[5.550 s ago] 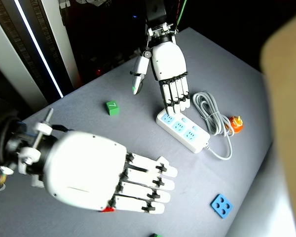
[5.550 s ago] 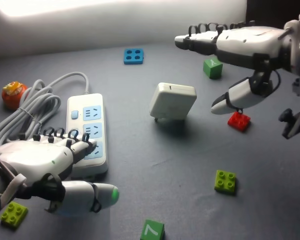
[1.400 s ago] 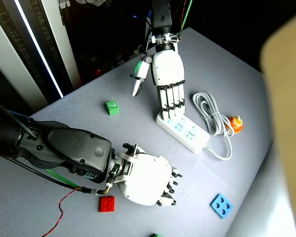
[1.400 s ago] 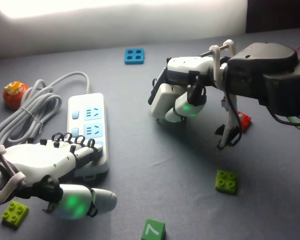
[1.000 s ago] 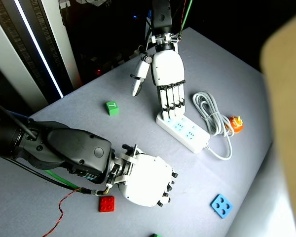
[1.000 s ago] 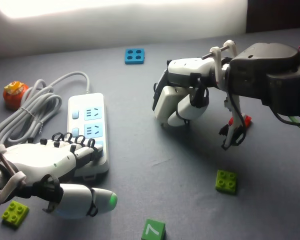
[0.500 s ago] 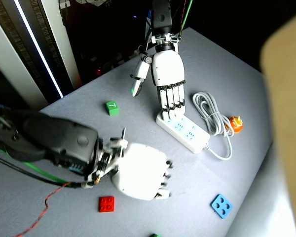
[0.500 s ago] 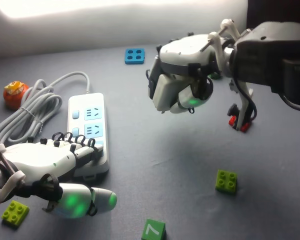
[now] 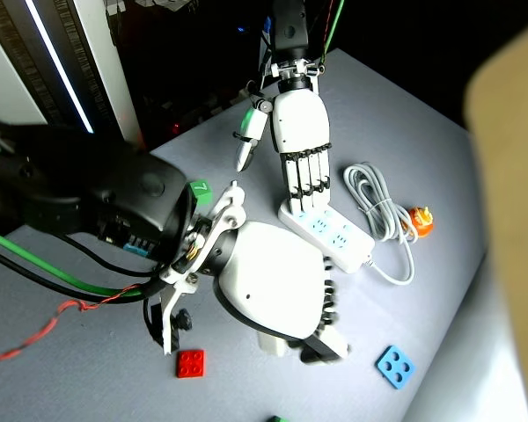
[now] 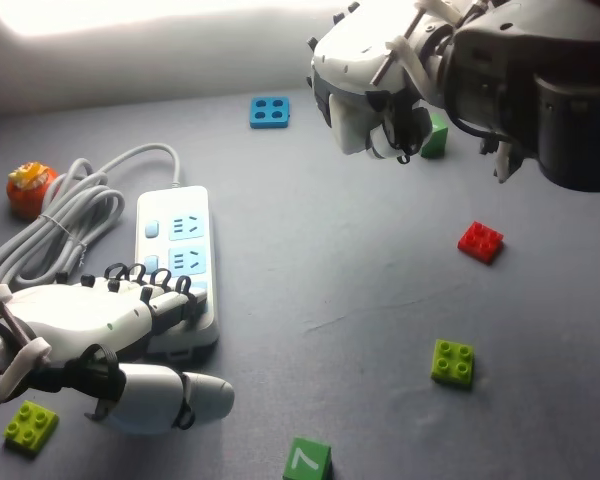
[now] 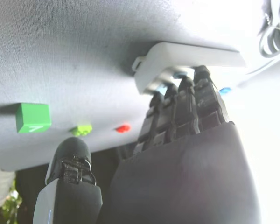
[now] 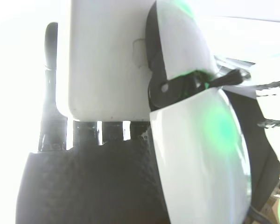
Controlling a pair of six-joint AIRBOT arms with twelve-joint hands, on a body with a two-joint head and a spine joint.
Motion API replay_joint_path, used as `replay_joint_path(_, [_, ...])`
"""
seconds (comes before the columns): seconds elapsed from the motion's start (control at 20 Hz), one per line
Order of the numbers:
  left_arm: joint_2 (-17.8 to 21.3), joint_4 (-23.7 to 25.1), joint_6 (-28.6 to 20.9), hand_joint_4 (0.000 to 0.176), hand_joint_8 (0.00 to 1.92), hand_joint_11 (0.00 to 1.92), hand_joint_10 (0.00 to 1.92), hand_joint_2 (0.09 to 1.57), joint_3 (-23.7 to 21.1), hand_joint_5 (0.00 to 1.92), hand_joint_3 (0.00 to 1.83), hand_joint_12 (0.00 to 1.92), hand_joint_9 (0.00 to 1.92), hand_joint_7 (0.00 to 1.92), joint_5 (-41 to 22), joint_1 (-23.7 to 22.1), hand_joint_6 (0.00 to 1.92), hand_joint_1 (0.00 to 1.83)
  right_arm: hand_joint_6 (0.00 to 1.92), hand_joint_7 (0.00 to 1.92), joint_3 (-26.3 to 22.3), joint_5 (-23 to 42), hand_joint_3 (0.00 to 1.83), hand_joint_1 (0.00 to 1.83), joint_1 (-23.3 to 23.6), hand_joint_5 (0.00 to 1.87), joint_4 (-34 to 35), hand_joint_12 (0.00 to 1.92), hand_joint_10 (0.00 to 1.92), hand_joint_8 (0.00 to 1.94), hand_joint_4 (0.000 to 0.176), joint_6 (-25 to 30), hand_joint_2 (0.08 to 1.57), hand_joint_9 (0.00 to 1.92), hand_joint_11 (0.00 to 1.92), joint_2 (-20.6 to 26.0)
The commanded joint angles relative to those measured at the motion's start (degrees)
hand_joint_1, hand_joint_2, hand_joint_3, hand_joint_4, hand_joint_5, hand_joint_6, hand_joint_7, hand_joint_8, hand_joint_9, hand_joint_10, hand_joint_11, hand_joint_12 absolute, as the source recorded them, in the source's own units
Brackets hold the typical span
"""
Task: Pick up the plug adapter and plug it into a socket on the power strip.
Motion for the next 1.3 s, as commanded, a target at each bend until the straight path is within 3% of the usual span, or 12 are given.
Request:
replay_joint_path(0.0, [-0.54,-0.24,-0.05,0.0,0.0,0.0,0.0,1.19,0.41,0.04,0.0,0.0,0.0,0.02,0.4,-0.1,0.0,0.0,0.92,1.01,-0.54,1.17,0.0,1.24,1.38,0.92,-2.17,1.34,0.81,1.1,0.0,-1.44,1.13,0.87,0.44,0.22])
replay_joint_path(0.25, [-0.55,-0.24,-0.04,0.0,0.0,0.0,0.0,1.19,0.41,0.05,0.0,0.0,0.0,0.03,0.63,-0.12,0.01,0.0,0.93,1.02,-4.44,5.52,0.0,1.24,2.81,0.92,-1.92,1.35,0.82,1.1,0.0,-7.88,1.13,0.87,0.43,0.14])
replay_joint_path(0.4, [-0.56,-0.24,-0.04,0.0,0.0,0.0,0.0,1.18,0.38,0.04,0.0,0.0,0.0,0.03,0.67,-0.22,0.0,0.0,0.94,1.03,-4.86,4.99,0.0,1.24,3.42,0.91,-1.72,1.31,0.8,1.08,0.0,-7.64,1.12,0.88,0.44,-0.33])
replay_joint_path(0.45, [-0.61,-0.24,-0.04,0.0,0.0,0.0,0.0,1.19,0.37,0.04,0.0,0.0,0.0,0.02,0.66,-0.3,0.0,0.0,0.97,1.01,-4.38,4.06,0.0,1.23,3.38,0.9,-1.74,1.32,0.8,1.09,0.0,-5.77,1.13,0.87,0.42,-0.33])
replay_joint_path(0.55, [-0.61,-0.24,-0.04,0.0,0.0,0.0,0.0,1.19,0.32,0.04,0.0,0.0,0.0,0.02,0.53,-0.32,0.0,0.0,0.97,1.01,-3.73,4.64,0.0,1.23,3.0,0.9,-7.9,1.33,0.8,1.1,0.0,4.48,1.13,0.87,0.43,-0.33])
replay_joint_path(0.6, [-0.65,-0.24,-0.04,0.0,0.0,0.0,0.0,1.19,0.34,0.04,0.0,0.0,0.0,0.03,0.54,-0.42,0.0,0.0,0.96,1.02,-3.85,-0.26,0.0,1.23,2.42,0.9,-27.03,1.33,0.79,1.09,0.0,31.32,1.13,0.87,0.44,1.14])
replay_joint_path(0.7, [-0.73,-0.24,-0.04,0.0,0.01,0.0,0.0,1.2,0.36,0.05,0.01,0.0,0.01,0.04,0.54,-0.49,0.01,0.0,0.95,1.01,-3.44,-4.9,0.0,1.23,2.38,0.91,-42.34,1.33,0.8,1.1,0.0,52.37,1.13,0.87,0.44,2.38])
replay_joint_path(0.75, [-0.71,-0.24,-0.04,0.0,0.01,0.0,0.0,1.2,0.31,0.05,0.01,0.0,0.01,0.04,0.54,-0.46,0.01,0.0,0.95,1.01,-2.42,-8.82,0.0,1.23,2.52,0.91,-54.48,1.33,0.8,1.1,0.0,69.05,1.13,0.87,0.44,2.85])
replay_joint_path(1.0, [-0.72,-0.24,-0.04,0.0,0.01,0.0,0.0,1.19,0.39,0.05,0.0,0.0,0.01,0.05,0.6,-0.34,0.0,0.0,0.89,1.05,1.98,-24.64,0.0,1.25,5.28,0.94,-91.7,1.31,0.78,1.06,0.0,112.95,1.11,0.9,0.44,2.08])
replay_joint_path(1.1, [-0.71,-0.24,-0.04,0.0,0.0,0.0,0.0,1.19,0.48,0.06,0.0,0.0,0.01,0.04,0.81,-0.24,0.0,0.0,0.88,1.05,2.11,-31.81,0.0,1.25,7.05,0.95,-111.58,1.28,0.77,1.04,0.0,132.45,1.11,0.92,0.47,1.19])
replay_joint_path(1.15, [-0.7,-0.24,-0.03,0.0,0.0,0.0,0.0,1.19,0.54,0.06,0.0,0.0,0.01,0.04,1.06,-0.15,0.0,0.0,0.88,1.05,1.66,-37.66,0.0,1.25,7.97,0.95,-125.23,1.28,0.77,1.04,0.0,143.79,1.11,0.92,0.47,0.19])
replay_joint_path(1.25, [-0.64,-0.24,-0.03,0.0,0.0,0.0,0.0,1.19,0.53,0.04,0.0,0.0,0.0,0.03,1.23,0.01,0.0,0.0,0.89,1.05,1.66,-43.31,0.0,1.24,8.51,0.94,-134.5,1.28,0.74,1.03,0.0,151.41,1.11,0.92,0.47,-1.55])
